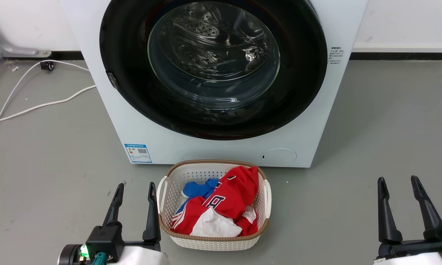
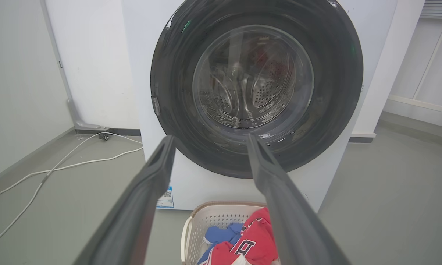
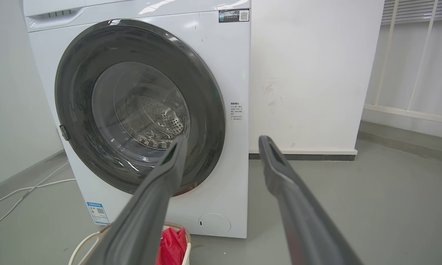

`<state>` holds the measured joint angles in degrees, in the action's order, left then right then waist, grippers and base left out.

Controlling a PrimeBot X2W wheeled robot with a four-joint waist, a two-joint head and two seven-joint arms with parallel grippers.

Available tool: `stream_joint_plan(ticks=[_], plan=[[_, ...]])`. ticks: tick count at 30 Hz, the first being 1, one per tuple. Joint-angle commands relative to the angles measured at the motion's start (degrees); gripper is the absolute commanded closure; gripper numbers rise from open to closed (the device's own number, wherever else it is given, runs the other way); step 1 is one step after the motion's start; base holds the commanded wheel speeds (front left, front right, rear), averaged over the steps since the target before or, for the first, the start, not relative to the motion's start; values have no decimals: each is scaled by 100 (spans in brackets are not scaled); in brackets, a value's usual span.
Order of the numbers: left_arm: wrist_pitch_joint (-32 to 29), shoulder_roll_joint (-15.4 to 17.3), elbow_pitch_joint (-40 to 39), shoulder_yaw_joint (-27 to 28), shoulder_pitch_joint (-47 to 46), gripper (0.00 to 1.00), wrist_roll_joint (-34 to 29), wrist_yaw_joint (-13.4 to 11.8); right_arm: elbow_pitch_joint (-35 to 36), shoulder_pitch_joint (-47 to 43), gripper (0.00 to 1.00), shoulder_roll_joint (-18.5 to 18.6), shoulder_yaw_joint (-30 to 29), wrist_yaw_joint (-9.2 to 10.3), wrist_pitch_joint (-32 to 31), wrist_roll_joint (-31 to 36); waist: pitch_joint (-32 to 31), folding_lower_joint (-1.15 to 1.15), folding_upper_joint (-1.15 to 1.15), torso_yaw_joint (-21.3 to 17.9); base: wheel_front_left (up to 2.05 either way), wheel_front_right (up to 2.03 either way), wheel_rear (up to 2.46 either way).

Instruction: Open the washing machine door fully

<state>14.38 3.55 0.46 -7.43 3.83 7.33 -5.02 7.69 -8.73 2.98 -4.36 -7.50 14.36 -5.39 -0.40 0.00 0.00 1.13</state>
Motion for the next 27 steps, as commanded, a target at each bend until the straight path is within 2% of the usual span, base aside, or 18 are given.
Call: stream_joint_plan(ticks=[1,14,27], plan=[[55,-4,9,9,51,0,-101,23,50,-50,0,-17,1,2,55,83,-1,0,0,3,0,0,0],[85,-59,140,119,70,0,-258,131,-101,-100,0,-19,-5,1,86,-57,-8,0,0,-1,0,0,0],[85,-67,216,107,45,0,-232,96,-225,-85,0,-19,20,2,86,-112,-9,0,0,3,0,0,0]])
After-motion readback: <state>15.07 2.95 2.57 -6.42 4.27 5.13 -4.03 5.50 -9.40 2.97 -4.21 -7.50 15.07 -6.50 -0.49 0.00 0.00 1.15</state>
